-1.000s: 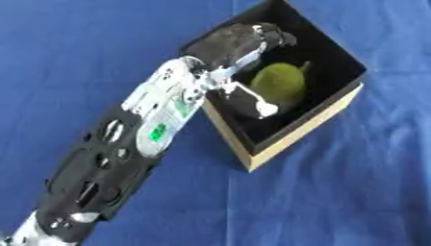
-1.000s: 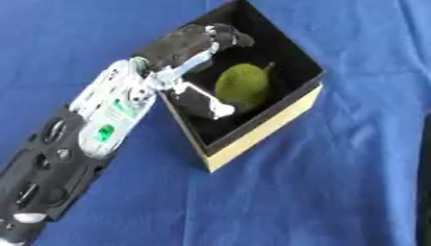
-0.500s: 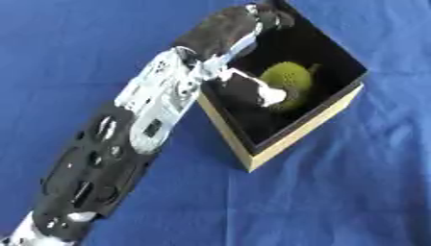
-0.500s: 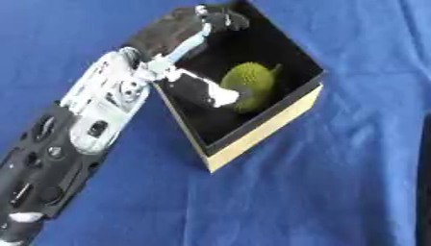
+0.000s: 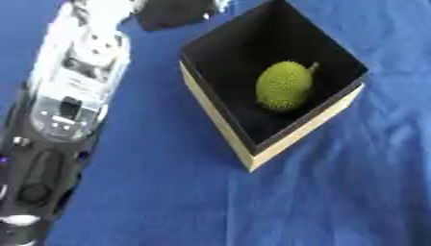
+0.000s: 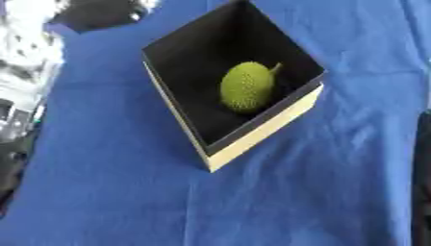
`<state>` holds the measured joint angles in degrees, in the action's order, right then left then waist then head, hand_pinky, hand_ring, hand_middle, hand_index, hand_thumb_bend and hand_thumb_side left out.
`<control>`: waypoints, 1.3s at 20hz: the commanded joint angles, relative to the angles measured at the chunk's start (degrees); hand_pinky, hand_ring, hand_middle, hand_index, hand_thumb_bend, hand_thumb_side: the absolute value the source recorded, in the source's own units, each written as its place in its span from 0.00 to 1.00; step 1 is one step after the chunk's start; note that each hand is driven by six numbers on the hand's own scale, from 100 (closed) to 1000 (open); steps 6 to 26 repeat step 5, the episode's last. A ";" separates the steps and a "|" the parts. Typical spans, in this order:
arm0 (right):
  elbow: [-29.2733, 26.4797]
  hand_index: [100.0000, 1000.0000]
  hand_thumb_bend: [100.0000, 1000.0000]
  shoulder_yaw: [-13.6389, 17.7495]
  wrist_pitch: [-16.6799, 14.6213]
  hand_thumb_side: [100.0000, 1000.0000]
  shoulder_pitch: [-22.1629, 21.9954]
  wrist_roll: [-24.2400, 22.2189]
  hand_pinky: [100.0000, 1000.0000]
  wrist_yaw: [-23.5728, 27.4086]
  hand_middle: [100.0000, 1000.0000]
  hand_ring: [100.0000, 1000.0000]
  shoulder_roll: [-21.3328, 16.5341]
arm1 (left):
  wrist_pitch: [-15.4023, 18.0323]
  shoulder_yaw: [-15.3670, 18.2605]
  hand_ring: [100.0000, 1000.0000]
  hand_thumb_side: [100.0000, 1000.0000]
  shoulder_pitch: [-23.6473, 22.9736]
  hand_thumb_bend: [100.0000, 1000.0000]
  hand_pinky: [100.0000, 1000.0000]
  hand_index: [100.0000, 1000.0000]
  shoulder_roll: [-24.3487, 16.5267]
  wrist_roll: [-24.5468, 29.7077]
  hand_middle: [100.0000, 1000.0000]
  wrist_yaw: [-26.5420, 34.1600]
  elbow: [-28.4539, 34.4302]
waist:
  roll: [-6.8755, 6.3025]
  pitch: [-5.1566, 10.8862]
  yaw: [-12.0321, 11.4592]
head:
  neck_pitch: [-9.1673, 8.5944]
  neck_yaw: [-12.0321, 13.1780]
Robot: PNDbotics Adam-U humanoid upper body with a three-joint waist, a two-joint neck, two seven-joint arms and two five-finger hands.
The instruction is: Pick up objects on the table and place them in the box.
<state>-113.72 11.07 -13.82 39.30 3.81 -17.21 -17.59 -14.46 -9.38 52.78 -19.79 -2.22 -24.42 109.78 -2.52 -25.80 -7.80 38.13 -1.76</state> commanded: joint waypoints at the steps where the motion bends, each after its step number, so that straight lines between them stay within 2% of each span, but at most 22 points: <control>1: -0.87 0.79 0.00 0.54 0.12 0.34 0.45 0.34 0.74 -0.43 0.50 0.66 -1.80 | -0.71 4.66 0.73 0.49 -1.20 0.37 0.47 0.85 -6.02 -6.81 0.69 7.23 4.32 | 0.41 9.69 -0.31 | -0.30 -0.88; 5: -0.87 0.79 0.00 0.73 0.20 0.33 0.50 0.60 0.74 -0.73 0.50 0.66 -2.33 | 2.13 9.04 0.73 0.52 -5.83 0.40 0.48 0.85 -12.14 -16.70 0.69 16.47 4.78 | 0.32 9.60 -0.81 | -0.43 -1.75; 26: -0.87 0.79 0.00 0.73 0.20 0.33 0.50 0.60 0.74 -0.73 0.50 0.66 -2.33 | 2.13 9.04 0.73 0.52 -5.83 0.40 0.48 0.85 -12.14 -16.70 0.69 16.47 4.78 | 0.32 9.60 -0.81 | -0.43 -1.75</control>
